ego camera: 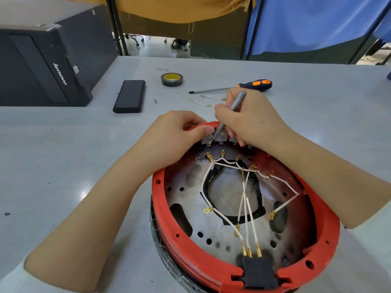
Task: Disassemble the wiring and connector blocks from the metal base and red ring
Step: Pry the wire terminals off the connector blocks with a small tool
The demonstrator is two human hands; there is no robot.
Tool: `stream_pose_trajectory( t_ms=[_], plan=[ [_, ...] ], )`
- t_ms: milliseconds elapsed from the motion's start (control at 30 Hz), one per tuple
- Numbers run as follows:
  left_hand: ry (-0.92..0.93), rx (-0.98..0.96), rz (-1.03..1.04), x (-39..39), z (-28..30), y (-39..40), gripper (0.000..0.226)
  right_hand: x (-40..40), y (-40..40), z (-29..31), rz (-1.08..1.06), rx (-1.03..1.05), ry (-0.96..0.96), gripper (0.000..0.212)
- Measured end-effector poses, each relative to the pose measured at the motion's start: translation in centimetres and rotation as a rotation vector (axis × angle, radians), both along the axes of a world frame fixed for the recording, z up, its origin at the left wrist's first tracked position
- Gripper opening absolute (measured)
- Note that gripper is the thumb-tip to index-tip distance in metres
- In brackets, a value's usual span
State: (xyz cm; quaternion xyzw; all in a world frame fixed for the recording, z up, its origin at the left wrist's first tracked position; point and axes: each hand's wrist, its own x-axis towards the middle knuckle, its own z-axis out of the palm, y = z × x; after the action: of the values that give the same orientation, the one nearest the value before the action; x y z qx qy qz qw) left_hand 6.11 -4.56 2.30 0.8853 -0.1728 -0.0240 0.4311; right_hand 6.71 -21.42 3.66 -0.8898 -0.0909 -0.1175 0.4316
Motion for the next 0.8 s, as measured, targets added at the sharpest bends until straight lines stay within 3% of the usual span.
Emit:
stream_pose_trajectory(
  t_ms=[367,467,567,733,800],
  plan=[
    [0.026,-0.004,-0.005,-0.2,0.2,0.1,0.018,-1.0,-0.5,2.3,0.087,0.153,0.041,0.029],
    [0.041,-0.014,-0.003,-0.3,0.2,0.1,0.019,-2.1,-1.3,4.2,0.262,0.158,0.034,0.018],
    [0.049,-0.021,-0.005,-0.3,0.1,0.1,0.019,-3.9,-2.3,4.2,0.432,0.101,0.174,0.018],
    [0.057,-0.041,0.003,-0.4,0.1,0.2,0.018,-6.0,-2.6,-0.1,0.234,-0.121,0.119,0.003],
    [0.062,-0.046,0.001,-0.4,0.1,0.2,0.019,-6.2,-2.7,-0.6,0.173,-0.127,0.053,0.011]
  ],
)
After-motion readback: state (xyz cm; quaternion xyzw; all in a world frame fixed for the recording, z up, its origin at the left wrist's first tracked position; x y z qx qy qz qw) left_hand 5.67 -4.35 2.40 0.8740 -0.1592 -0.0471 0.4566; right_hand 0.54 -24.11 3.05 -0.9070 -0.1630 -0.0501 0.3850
